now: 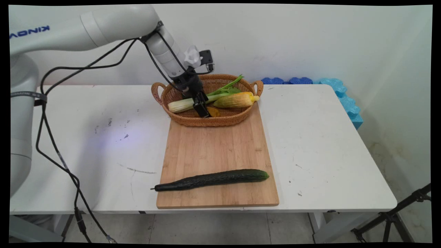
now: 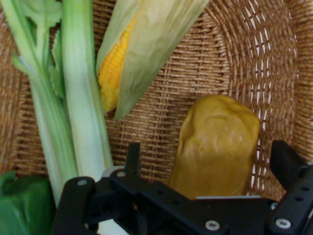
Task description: Pick up the potato from the vegetable basket, then place the picked object on the cutting board
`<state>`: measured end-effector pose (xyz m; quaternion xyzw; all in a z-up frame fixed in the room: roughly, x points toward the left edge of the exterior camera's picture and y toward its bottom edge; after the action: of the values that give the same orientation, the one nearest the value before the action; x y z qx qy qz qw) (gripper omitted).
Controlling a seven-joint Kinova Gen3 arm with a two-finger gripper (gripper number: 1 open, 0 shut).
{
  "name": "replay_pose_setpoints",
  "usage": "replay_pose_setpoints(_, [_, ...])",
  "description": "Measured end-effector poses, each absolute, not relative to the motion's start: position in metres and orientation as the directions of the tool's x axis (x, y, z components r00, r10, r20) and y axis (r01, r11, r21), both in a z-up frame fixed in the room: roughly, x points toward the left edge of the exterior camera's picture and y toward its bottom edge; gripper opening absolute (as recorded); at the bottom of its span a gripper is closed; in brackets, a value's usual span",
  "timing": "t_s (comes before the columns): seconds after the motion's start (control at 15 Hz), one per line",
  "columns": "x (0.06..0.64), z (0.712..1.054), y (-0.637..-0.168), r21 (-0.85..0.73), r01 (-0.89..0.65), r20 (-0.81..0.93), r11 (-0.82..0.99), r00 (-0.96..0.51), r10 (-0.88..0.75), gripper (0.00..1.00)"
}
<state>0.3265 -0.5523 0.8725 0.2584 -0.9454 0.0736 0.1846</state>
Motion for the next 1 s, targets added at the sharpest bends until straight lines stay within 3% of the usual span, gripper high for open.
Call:
replay_pose_setpoints(0.33, [0.325, 0.857, -0.564, -0.047, -0.46, 0.376, 0.887, -0.831, -0.411, 1.0])
replay_pose_setpoints(0.4, [0.325, 0.856, -0.565, -0.048, -0.454, 0.374, 0.89, -0.834, -0.405, 0.0])
replay_pose_setpoints(1.0, [0.322, 0.854, -0.573, -0.065, -0.415, 0.383, 0.908, -0.85, -0.361, 0.0])
